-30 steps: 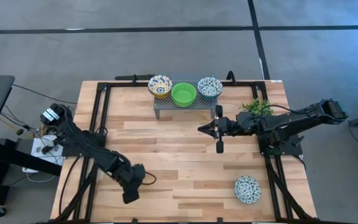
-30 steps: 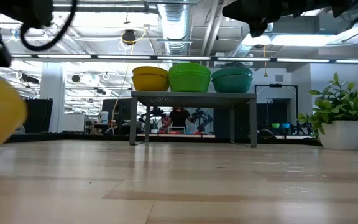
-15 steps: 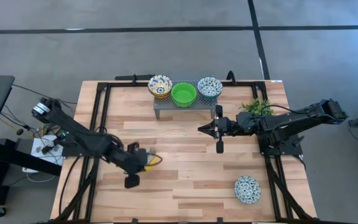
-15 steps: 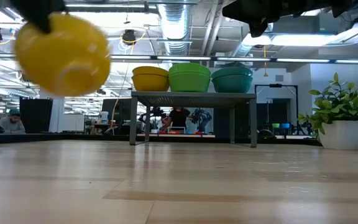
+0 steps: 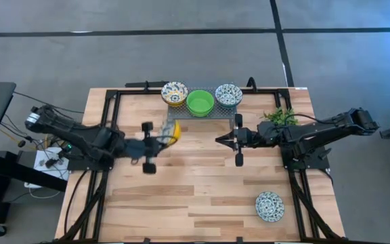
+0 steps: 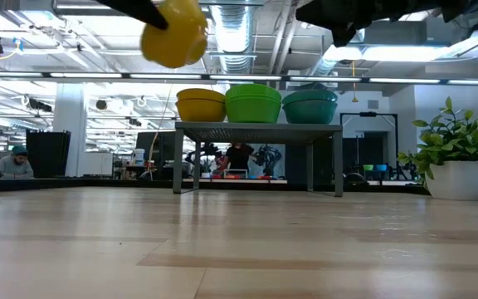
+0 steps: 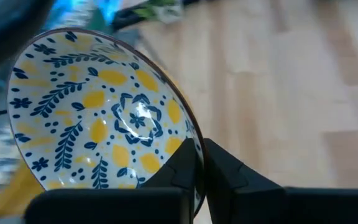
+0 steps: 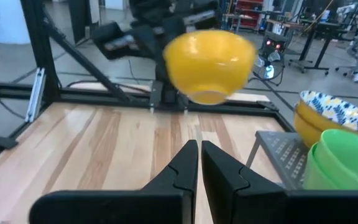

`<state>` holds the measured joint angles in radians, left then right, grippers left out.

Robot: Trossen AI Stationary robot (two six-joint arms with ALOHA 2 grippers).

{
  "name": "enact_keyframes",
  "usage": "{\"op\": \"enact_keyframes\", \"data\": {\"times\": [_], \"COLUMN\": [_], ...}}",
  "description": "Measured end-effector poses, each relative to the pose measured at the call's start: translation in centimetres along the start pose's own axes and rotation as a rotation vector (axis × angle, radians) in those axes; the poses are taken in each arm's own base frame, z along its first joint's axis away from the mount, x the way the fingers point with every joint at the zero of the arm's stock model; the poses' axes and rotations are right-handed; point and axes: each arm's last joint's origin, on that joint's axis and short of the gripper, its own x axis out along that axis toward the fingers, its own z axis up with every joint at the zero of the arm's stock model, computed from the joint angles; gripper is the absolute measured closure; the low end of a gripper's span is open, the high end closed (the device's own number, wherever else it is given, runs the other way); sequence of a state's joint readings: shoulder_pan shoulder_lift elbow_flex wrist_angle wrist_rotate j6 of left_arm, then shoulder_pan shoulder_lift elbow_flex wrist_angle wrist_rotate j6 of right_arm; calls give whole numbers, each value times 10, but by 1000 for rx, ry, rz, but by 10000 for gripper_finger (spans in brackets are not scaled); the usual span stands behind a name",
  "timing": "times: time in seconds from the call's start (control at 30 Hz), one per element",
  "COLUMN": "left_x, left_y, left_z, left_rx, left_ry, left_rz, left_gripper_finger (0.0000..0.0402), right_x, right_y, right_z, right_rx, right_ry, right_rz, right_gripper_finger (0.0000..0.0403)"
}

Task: Pick & Place Mini bowls
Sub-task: Stack the yellow patterned bowl on top of the yellow patterned bowls on the shelf

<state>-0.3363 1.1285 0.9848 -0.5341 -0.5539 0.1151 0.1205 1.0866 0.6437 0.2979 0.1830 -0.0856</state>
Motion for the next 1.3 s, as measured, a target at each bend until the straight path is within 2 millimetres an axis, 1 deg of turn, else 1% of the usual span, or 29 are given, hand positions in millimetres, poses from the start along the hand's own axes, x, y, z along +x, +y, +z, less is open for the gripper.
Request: {"op": "enact_keyframes", "data": {"times": [0.1,0.23,0.33,0.47,0.6,0.7,0.8,0.87,1.17,1.3], "left_x": [6,8,14,29,50,65,75,80,84,83], "left_y": [24,59,86,119,141,150,151,150,148,147], "left_z": [9,24,30,29,21,10,1,-1,0,-4], "left_rx": [15,75,97,61,33,21,18,20,14,22], "left_ry": [11,18,52,118,206,302,374,384,361,400], "left_rz": [75,182,256,321,304,281,256,243,183,167], "left_gripper_finger": [383,386,386,386,386,386,386,386,386,386], "right_x": [0,1,1,1,2,2,2,2,2,2], "right_y": [-2,-5,-7,-10,-11,-12,-12,-12,-12,-12], "right_z": [5,5,4,2,1,0,-1,-3,-4,-4], "right_rx": [5,5,10,9,9,10,7,5,4,3], "right_ry": [-18,-11,-5,17,26,27,48,63,74,78], "right_rz": [-10,-20,-29,-39,-46,-49,-48,-46,-45,-45], "right_gripper_finger": [386,386,386,386,386,386,386,386,386,386]}}
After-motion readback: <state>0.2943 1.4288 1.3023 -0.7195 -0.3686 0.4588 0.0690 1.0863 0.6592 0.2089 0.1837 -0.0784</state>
